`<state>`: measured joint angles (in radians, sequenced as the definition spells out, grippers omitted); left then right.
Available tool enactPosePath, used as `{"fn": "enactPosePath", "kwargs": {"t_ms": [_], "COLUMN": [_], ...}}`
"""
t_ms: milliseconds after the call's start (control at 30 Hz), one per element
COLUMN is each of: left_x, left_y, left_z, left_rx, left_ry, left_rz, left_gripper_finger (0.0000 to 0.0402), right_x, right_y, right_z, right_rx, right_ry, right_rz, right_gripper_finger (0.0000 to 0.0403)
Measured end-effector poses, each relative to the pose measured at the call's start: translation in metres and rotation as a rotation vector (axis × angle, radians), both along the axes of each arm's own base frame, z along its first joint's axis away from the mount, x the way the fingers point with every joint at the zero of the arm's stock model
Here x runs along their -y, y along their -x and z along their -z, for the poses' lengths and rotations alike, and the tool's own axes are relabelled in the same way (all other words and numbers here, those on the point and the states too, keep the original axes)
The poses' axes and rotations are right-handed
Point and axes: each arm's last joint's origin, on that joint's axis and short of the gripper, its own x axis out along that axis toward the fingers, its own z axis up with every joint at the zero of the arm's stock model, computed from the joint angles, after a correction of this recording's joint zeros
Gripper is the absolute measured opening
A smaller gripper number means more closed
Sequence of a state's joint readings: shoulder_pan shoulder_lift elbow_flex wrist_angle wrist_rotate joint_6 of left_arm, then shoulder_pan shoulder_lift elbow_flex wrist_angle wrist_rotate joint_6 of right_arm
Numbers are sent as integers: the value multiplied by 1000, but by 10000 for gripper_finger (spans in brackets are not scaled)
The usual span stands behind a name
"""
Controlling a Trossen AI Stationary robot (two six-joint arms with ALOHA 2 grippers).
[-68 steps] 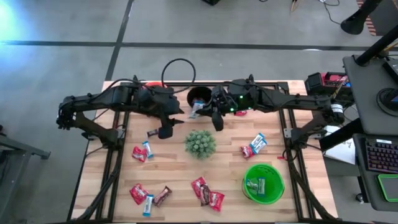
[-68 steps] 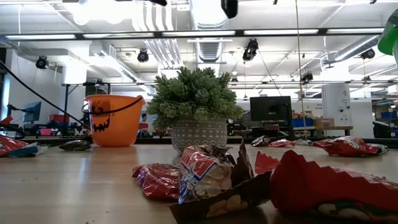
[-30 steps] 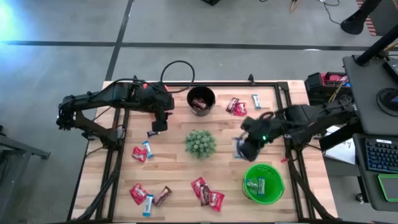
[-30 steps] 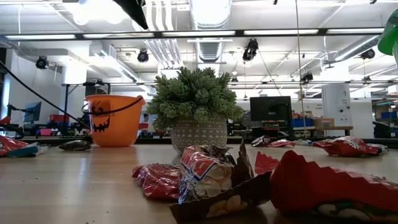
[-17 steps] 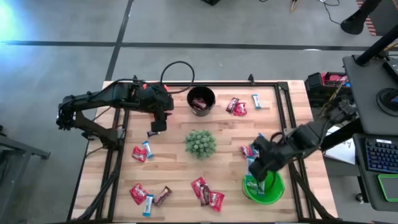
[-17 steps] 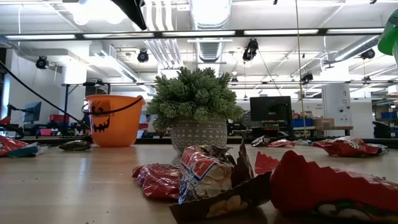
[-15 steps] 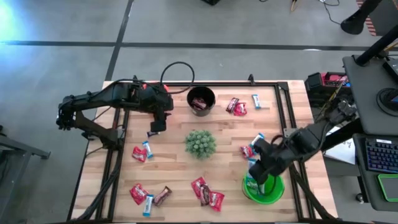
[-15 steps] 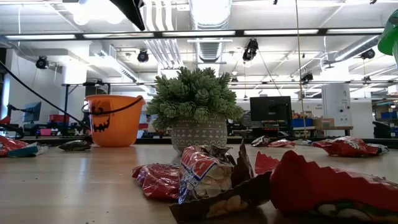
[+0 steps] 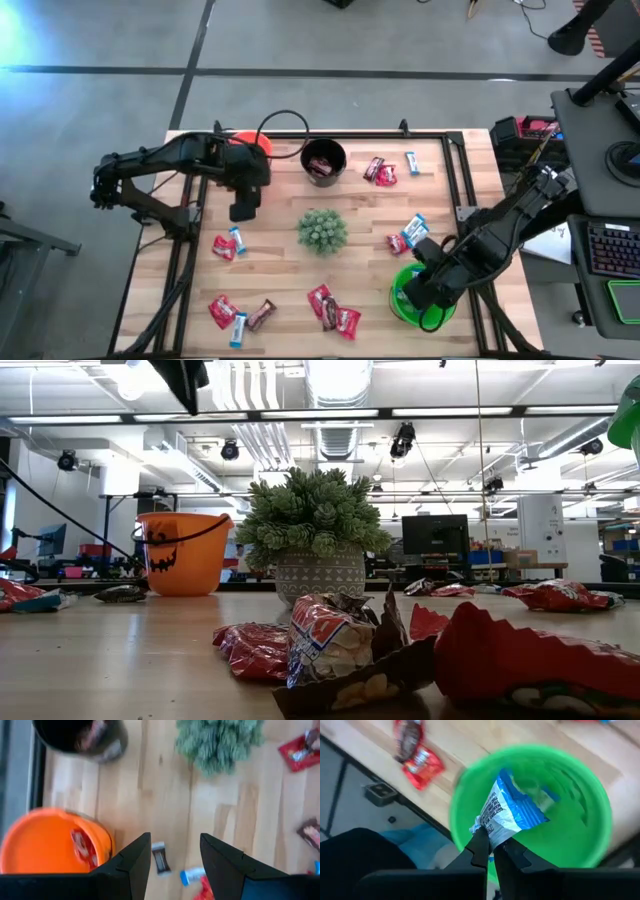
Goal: Sort candy
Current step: Put the blue chocolate into the green bucket, then put the brown chocolate into the black bucket
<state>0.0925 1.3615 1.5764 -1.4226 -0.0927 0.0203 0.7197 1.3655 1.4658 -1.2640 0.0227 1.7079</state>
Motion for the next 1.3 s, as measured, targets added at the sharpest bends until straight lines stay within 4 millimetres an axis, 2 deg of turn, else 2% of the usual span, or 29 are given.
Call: {"fn": "enactPosePath", "kwargs": {"t_ms": [267, 600, 733, 1033, 1300], "left_x": [1, 3, 3, 3, 5], "left_y": [14, 28, 32, 34, 38], "left_z": [3, -6, -8, -9, -11], "left_rx": [-133, -87, -69, -59, -42], "left_ry": [34, 31, 40, 52, 92], "left_rz": [-71, -69, -101, -139, -140], "left_gripper_finger": [152, 153, 153, 153, 153], "right_x": [-3, -3, -3, -3, 0], "right_y": [2, 3, 3, 2, -1], "right_z": [1, 1, 2, 1, 1], "right_rx": [-85, -104, -104, -102, -67], "right_ry": [-72, -87, -86, -86, -64], "right_rz": [3, 50, 50, 49, 4], "right_gripper_finger": [9, 14, 37, 115, 143]}}
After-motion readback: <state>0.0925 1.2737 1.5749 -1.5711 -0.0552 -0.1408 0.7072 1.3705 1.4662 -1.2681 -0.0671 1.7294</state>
